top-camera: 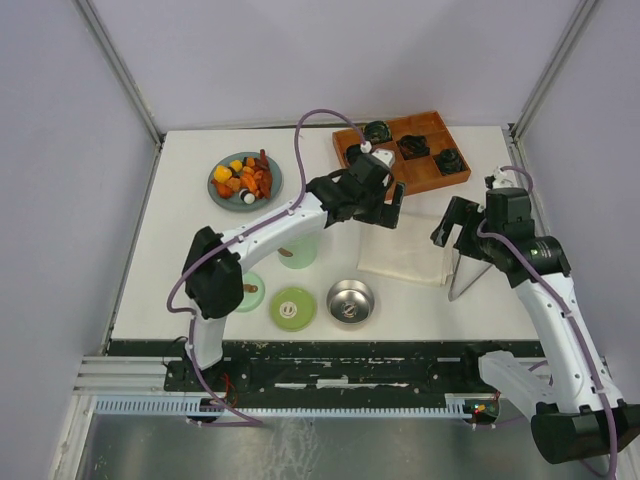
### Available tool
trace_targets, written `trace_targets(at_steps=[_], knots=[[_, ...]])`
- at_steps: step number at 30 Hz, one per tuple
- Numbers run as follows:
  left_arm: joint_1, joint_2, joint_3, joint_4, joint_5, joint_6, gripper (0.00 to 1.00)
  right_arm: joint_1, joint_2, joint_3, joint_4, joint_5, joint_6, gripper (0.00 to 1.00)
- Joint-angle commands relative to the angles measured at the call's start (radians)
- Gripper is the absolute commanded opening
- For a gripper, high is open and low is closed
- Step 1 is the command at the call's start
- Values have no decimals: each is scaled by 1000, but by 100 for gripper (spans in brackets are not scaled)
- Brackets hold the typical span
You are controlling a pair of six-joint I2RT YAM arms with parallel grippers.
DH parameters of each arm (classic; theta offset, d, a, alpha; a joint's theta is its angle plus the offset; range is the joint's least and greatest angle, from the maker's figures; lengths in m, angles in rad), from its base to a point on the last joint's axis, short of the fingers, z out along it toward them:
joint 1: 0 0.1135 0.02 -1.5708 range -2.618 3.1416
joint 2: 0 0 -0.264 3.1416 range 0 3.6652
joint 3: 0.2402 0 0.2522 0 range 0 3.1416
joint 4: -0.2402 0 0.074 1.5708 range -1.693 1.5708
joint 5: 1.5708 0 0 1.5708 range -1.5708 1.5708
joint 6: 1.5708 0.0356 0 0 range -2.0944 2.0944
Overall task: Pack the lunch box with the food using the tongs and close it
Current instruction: Move the packing box to the center of the board.
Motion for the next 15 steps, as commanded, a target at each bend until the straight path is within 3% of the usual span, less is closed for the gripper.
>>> trace_targets(at_steps=[1,15], knots=[[0,-29,-62,0,-137,-72,100,7,18,4,0,10,34,99],[86,-131,-295,-8,-308,-179,99,7,35,-24,-13,12,55,99]])
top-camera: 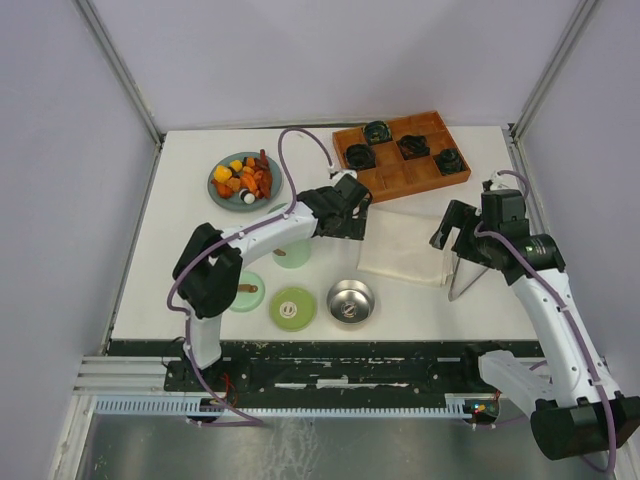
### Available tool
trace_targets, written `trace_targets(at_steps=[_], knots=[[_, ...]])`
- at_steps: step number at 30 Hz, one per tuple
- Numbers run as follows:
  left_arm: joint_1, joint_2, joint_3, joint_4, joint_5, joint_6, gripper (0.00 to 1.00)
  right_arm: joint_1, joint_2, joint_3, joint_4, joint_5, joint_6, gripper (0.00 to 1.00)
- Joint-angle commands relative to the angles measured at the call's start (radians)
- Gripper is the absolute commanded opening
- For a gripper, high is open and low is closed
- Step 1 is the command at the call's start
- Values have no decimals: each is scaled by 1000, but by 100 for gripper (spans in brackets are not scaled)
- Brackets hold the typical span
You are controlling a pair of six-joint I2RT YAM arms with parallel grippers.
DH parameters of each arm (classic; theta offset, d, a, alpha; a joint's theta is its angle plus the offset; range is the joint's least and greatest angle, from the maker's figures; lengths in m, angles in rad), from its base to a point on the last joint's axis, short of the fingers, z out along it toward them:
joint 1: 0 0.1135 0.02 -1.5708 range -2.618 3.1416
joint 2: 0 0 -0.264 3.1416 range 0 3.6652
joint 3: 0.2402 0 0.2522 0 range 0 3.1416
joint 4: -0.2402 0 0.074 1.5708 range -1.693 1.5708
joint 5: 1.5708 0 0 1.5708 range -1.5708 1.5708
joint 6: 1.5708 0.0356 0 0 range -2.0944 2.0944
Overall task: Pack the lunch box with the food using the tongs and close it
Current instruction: Move the packing box to the center of the board.
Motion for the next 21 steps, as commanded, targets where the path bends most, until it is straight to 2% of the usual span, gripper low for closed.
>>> trace_targets(at_steps=[1,11,21], knots=[[44,-117,-48,1,-95,-81,99,7,9,0,1,4,24,99],[162,-264,-238,-36,-192,-165,99,6,40,-28,4,-16,43,99],[337,-543,-505,-29,-287,-240,99,7,99,-28,1,-40,48,99]])
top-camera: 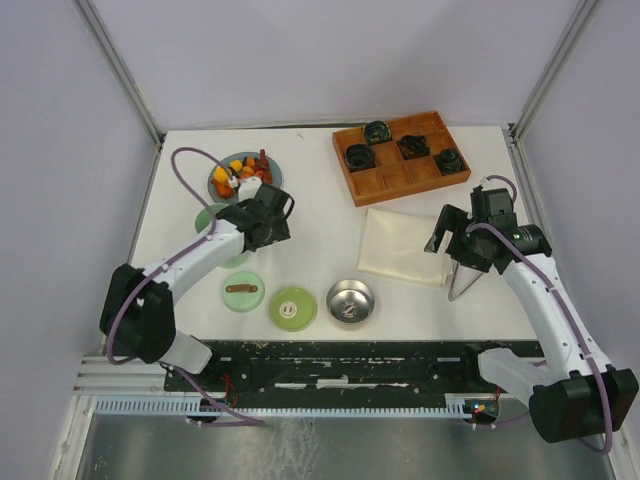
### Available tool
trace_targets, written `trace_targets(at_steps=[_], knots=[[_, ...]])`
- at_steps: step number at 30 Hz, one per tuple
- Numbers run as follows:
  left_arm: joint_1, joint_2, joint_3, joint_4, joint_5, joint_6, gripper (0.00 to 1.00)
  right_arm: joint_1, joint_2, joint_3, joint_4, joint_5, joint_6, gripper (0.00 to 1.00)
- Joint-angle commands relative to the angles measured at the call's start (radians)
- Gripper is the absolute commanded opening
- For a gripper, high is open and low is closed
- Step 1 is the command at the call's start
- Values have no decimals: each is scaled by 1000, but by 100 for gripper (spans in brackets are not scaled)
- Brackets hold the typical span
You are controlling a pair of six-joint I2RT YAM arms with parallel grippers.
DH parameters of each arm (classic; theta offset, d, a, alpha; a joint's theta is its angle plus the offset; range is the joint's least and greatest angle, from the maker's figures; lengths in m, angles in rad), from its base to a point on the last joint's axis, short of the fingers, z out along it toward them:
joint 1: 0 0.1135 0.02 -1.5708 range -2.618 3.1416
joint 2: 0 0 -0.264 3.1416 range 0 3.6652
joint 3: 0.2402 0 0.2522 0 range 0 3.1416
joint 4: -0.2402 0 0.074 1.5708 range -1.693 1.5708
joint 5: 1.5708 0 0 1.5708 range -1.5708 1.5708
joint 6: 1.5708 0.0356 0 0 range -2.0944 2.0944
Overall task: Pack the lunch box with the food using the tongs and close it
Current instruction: Move the packing box to the center of the board.
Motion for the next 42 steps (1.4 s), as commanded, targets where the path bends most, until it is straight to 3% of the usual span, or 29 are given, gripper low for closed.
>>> trace_targets(at_steps=[1,7,15,28,36,42], knots=[[93,-147,-61,15,-101,-70,99,7,16,2,13,-19,15,99],[233,-249,-129,17,-124,-41,99,7,39,8,-2,-20,8,99],[371,-240,-122,21,-110,18,99,7,54,9,-17,-15,-10,99],[349,-440,-91,172,381,25,98,6,93,4,-2,6,-20,99],[302,-198,87,246,472,105,98,7,128,19,-9,-14,-11,99],[292,95,368,101,172,118,99,7,110,27,-25,-6,-10,99]])
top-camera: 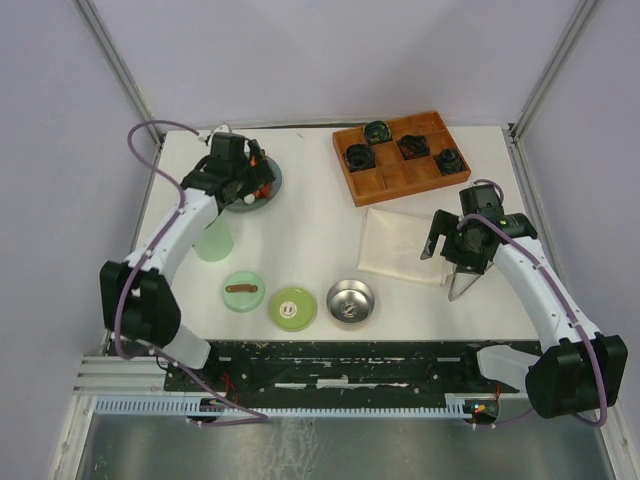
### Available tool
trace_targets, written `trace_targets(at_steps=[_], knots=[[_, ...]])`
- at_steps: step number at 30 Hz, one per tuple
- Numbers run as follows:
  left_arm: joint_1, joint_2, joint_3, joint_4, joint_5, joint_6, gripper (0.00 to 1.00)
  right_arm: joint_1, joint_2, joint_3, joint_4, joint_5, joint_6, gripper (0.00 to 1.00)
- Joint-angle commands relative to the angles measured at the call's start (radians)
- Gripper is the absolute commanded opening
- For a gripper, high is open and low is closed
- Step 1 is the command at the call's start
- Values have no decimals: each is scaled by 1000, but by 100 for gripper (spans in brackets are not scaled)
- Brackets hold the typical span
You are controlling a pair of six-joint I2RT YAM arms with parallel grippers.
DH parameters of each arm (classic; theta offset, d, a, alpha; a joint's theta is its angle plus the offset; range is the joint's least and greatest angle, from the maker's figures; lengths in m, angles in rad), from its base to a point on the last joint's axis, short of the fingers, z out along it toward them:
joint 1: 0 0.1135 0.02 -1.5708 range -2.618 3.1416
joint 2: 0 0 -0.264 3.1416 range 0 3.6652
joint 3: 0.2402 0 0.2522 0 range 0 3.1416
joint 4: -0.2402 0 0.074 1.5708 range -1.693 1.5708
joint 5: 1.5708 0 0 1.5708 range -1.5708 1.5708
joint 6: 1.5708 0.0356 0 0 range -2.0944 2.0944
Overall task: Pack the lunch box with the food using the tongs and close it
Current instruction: Move the packing box to the center of the board.
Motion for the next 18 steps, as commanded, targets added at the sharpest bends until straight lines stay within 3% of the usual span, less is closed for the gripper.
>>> trace_targets(at_steps=[1,5,11,18], knots=[[2,179,224,-103,-233,50,99,1,-24,28,3,13,7,99],[23,274,278,-186,-339,30,100,2,-34,33,-1,19,7,99],[86,197,133,-147,-336,2,100,2,-32,27,-7,40,-5,99],[142,155,85,-185,-386,4,99,3,-1,26,-14,39,-27,99]])
